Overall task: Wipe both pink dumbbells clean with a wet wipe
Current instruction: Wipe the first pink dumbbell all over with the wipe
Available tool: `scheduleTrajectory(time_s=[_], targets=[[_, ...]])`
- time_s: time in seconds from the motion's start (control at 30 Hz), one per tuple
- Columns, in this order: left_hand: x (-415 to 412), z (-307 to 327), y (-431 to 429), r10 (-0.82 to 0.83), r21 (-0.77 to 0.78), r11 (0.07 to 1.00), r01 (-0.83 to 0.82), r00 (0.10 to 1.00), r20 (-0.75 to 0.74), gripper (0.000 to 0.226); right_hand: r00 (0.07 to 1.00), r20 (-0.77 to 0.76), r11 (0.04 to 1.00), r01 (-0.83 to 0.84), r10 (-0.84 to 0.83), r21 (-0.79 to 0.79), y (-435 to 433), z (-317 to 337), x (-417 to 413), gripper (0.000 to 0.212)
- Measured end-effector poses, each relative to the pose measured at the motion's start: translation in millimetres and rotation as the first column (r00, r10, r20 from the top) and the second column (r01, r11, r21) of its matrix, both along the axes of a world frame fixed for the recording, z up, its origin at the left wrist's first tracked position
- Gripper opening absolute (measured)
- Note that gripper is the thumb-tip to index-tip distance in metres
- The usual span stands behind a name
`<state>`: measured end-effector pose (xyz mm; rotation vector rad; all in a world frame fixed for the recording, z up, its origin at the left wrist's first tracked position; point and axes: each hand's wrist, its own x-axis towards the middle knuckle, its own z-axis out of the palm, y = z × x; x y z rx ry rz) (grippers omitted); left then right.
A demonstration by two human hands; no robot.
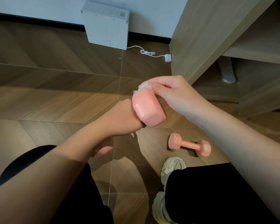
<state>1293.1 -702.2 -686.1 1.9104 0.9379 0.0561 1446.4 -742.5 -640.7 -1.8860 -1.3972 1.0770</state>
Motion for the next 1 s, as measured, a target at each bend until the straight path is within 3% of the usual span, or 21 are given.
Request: scheduleTrajectory(time_s=[0.1,0.17,0.23,0.37,0.4,0.5,0.57,0.63,0.67,0.73,0.77,0.8,0.87,0.93,1.0], targets=[[-3,4,-1,0.073,-0.415,0.908,-0.066,0.997,0.001,0.015,0.996,-0.015,0.995,-0.092,0.092,-0.043,1,-2,1,0.029],[-7,5,1,0.056,-0.529,0.847,-0.045,0.998,0.005,0.021,0.975,-0.103,0.973,-0.205,0.195,-0.103,0,0,4,0.035],[-7,3,5,0.054,-0.532,0.845,-0.046,0.999,-0.002,0.03,0.947,-0.161,0.94,-0.301,0.276,-0.159,-1,3,10,0.049],[-7,-3,8,-0.026,-0.394,0.919,-0.012,0.995,-0.092,0.012,0.933,-0.064,0.903,-0.36,0.355,-0.235,-5,4,13,0.072],[-7,-8,9,-0.032,-0.34,0.94,-0.016,0.991,-0.134,0.019,0.941,-0.03,0.917,-0.335,0.337,-0.216,-6,3,11,0.072],[-7,-14,12,0.005,-0.161,0.986,-0.032,0.986,-0.166,0.027,0.977,0.069,0.971,-0.189,0.2,-0.148,-7,-3,0,0.074],[-10,-13,11,0.053,0.09,0.995,-0.037,0.981,-0.185,0.029,0.989,0.133,0.986,-0.041,0.063,-0.163,-7,-8,-6,0.076],[-15,-13,9,0.183,0.294,0.947,-0.13,0.971,-0.157,0.03,0.989,0.132,0.977,0.093,-0.069,-0.191,-7,-11,-7,0.074],[-18,-13,8,0.256,0.255,0.942,-0.22,0.959,-0.119,0.027,0.985,0.115,0.969,0.151,-0.131,-0.197,-6,-11,-5,0.07],[-19,-8,3,0.365,-0.194,0.902,-0.387,0.92,-0.141,0.032,0.966,0.048,0.947,0.258,-0.253,-0.19,-5,-8,-1,0.054],[-18,-5,0,0.382,-0.483,0.767,-0.421,0.906,-0.183,0.044,0.953,-0.006,0.938,0.298,-0.303,-0.176,-5,-5,0,0.041],[-17,-3,-1,0.416,-0.704,0.577,-0.413,0.891,-0.182,0.057,0.938,-0.068,0.931,0.325,-0.339,-0.164,-4,-2,0,0.03],[-10,-5,2,0.649,-0.919,0.245,-0.309,0.756,-0.081,0.071,0.909,-0.199,0.928,0.342,-0.367,-0.15,-5,4,-3,0.022],[1,-3,7,0.899,-0.977,0.116,-0.18,0.438,0.027,0.057,0.874,-0.338,0.937,0.322,-0.348,-0.132,-8,7,-12,0.022],[8,7,14,0.995,-0.995,0.062,-0.08,0.088,0.055,0.027,0.851,-0.431,0.953,0.29,-0.298,-0.086,-11,6,-23,0.027]])
